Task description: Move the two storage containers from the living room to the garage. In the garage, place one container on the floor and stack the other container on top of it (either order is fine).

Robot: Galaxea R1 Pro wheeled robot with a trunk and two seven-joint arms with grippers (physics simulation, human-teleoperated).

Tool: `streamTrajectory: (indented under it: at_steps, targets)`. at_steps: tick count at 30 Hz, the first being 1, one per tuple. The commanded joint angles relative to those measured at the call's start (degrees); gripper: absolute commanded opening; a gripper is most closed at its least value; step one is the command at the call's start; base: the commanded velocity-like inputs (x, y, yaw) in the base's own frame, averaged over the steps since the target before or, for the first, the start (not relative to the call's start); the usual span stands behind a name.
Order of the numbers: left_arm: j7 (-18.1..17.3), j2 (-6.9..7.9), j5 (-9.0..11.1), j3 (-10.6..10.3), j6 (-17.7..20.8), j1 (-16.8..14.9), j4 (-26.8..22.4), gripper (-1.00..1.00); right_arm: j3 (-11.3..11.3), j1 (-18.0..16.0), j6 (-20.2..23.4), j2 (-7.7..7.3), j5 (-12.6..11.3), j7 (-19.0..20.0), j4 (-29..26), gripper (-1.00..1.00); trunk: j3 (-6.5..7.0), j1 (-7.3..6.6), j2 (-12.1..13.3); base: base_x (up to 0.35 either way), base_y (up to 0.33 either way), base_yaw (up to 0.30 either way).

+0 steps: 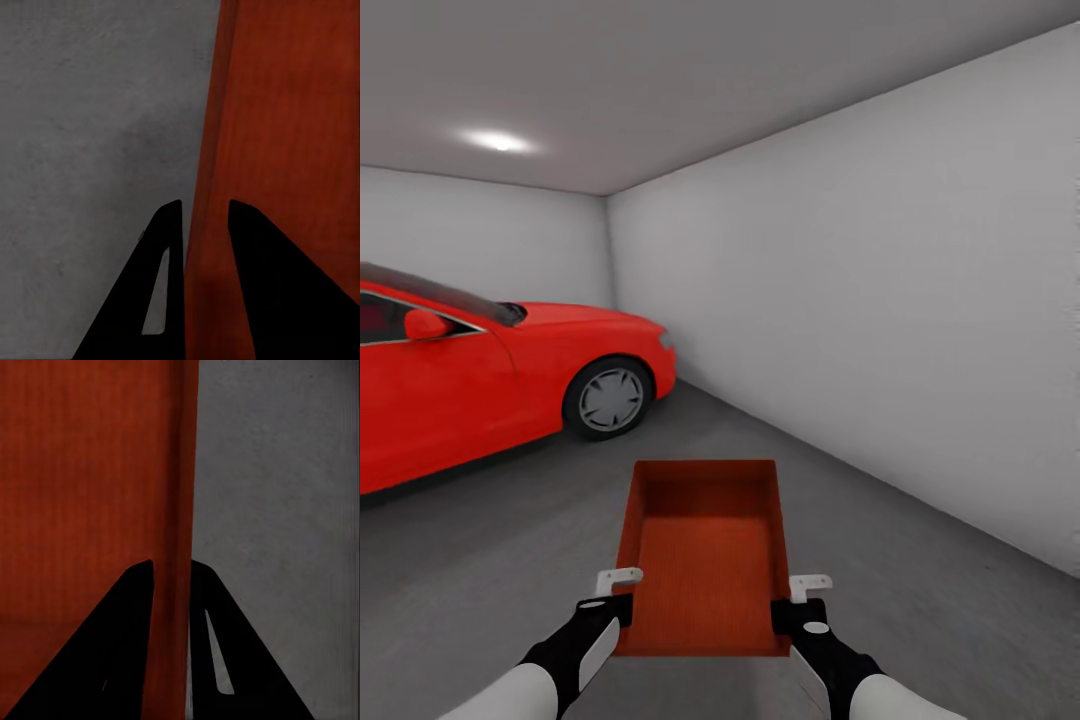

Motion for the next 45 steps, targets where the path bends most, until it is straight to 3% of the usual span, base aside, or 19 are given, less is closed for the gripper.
streamTrajectory:
  at_steps: [1, 16, 45]
  targets:
    - [0.7, 3.88, -1.1, 2.0, 0.2, -0.1, -0.4, -1.00, -1.1, 0.0, -0.2, -0.02, -1.2, -0.2, 0.1, -1.00, -0.07, 0.04, 0.0, 0.321, 0.000, -0.256]
    - [0.7, 3.88, -1.1, 2.0, 0.3, -0.1, -0.2, -1.00, -1.1, 0.0, -0.2, -0.10, -1.2, -0.2, 0.1, -1.00, -0.07, 0.04, 0.0, 0.322, 0.052, -0.256]
    - [0.7, 3.85, -1.1, 2.0, 0.3, -0.1, -0.2, -1.00, -1.1, 0.0, 0.0, -0.10, -1.2, -0.2, 0.1, -1.00, -0.07, 0.04, 0.0, 0.316, 0.179, -0.256]
